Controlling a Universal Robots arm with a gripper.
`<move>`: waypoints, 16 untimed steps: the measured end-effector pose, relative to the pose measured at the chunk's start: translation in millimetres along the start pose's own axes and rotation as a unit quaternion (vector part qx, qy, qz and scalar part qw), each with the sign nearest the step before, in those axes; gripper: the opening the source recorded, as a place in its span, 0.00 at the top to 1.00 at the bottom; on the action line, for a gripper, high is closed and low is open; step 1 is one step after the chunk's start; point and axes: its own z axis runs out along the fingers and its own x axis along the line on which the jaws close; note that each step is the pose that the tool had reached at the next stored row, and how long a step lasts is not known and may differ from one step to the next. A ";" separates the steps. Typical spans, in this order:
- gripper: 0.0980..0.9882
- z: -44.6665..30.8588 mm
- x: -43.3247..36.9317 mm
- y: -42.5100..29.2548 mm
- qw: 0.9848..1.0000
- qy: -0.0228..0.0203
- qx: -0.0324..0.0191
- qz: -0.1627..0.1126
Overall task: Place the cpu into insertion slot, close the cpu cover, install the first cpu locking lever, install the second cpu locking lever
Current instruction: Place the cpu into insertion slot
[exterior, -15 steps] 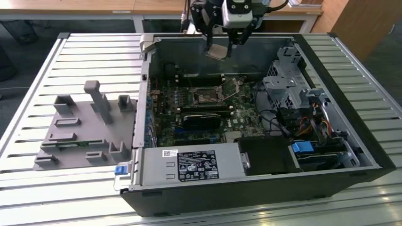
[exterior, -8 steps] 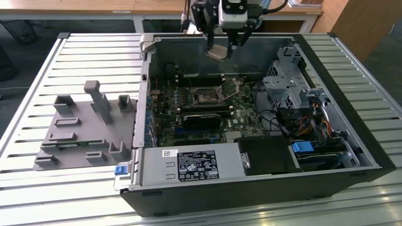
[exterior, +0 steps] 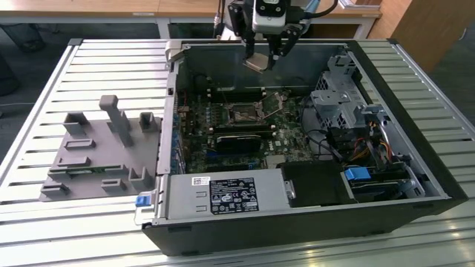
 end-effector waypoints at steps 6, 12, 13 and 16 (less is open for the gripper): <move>0.51 0.6 0.0 0.0 0.999 -0.004 0.000 0.040; 0.51 1.4 0.0 -0.1 0.997 -0.007 -0.001 0.079; 0.51 1.5 0.0 -0.1 0.996 -0.008 -0.001 0.086; 0.51 1.9 0.0 -0.2 0.994 -0.010 -0.001 0.110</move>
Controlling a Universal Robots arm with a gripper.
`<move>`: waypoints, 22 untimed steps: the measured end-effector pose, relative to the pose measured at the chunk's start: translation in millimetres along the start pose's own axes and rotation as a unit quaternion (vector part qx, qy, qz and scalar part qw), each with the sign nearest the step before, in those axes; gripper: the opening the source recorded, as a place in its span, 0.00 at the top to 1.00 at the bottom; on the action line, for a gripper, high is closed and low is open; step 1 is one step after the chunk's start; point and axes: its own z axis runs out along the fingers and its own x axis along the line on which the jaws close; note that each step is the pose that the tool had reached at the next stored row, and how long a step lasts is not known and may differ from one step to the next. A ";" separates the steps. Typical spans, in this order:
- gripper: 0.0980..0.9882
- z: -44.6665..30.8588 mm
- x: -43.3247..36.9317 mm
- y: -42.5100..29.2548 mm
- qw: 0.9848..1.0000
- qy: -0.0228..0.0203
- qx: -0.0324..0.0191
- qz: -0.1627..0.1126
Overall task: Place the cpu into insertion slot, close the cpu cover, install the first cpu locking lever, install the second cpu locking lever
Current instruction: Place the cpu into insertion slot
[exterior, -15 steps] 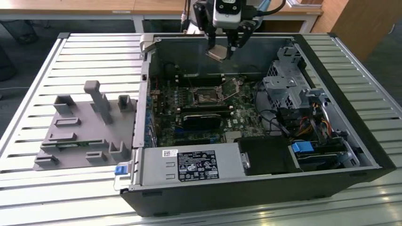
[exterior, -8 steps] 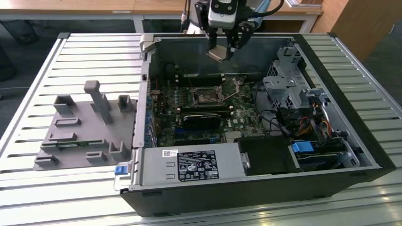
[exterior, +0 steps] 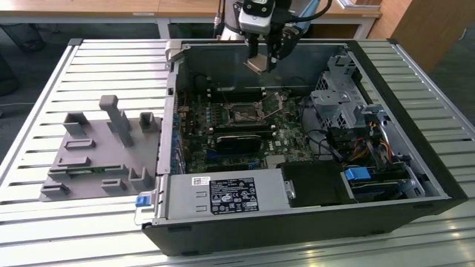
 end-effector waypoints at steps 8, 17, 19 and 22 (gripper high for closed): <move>0.51 1.1 0.0 -0.1 0.998 -0.005 -0.001 0.063; 0.51 3.2 -0.1 -0.2 0.990 -0.012 -0.003 0.142; 0.51 3.7 -0.1 -0.3 0.987 -0.014 -0.003 0.160; 0.51 4.4 -0.1 -0.4 0.982 -0.016 -0.003 0.187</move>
